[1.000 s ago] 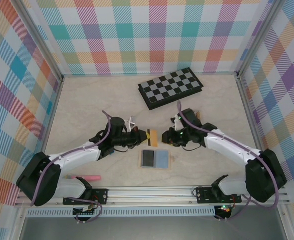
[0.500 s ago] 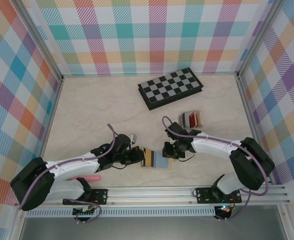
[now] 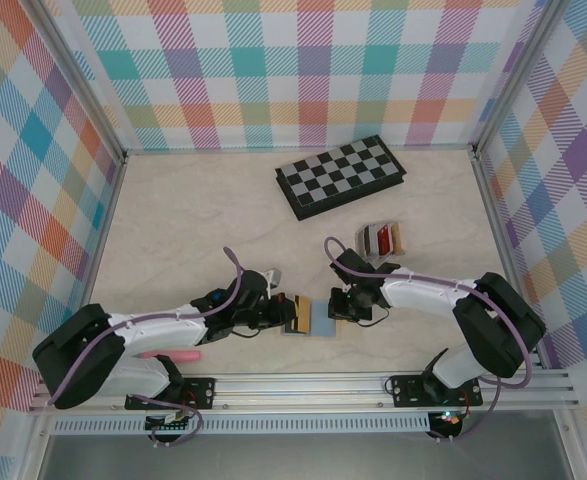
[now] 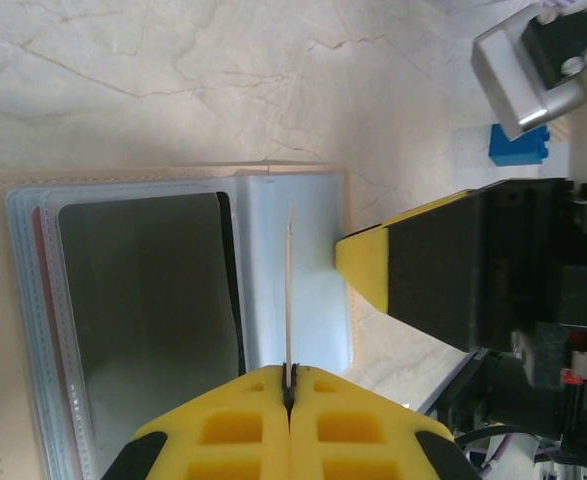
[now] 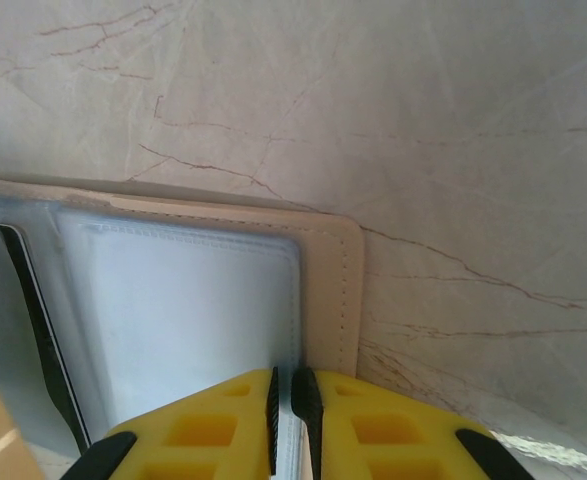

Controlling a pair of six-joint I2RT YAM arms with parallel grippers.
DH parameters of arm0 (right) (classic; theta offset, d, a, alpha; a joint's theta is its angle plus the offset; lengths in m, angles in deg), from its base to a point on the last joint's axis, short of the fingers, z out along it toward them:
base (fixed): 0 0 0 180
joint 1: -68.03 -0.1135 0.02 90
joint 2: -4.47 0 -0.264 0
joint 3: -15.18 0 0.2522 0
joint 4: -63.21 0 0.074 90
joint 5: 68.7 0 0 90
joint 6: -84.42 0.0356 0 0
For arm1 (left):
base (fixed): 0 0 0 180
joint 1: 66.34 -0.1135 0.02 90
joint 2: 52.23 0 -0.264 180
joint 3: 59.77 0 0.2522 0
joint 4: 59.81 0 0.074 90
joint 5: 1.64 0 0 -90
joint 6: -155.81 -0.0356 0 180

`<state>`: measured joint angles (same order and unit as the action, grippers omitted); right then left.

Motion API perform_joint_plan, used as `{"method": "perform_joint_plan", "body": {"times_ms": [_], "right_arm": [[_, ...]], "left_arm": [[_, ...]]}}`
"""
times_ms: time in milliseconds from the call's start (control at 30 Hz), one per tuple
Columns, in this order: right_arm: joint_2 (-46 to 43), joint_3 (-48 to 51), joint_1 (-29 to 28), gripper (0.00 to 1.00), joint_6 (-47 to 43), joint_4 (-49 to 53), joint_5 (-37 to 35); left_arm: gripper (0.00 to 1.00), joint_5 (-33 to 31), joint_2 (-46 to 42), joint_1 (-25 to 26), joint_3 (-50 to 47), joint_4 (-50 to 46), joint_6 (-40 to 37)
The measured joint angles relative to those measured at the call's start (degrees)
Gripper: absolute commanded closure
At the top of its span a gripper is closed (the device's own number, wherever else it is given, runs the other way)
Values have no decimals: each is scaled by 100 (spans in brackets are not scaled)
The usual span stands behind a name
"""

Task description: Put the credit cards into the card holder

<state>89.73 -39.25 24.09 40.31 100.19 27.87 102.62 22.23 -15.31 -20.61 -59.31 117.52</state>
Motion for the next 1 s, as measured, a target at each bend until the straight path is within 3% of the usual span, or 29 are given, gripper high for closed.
{"method": "perform_joint_plan", "body": {"times_ms": [400,800,1000], "right_arm": [[31,0,2,83,4,-9,-11],[48,-7,2,82,20,-13,-9],[59,-17,2,81,22,-9,-9]], "left_arm": [[100,15,894,46,-15,837,94],[100,-111,1012,188,79,804,72],[100,-455,599,249,111,181,-92]]}}
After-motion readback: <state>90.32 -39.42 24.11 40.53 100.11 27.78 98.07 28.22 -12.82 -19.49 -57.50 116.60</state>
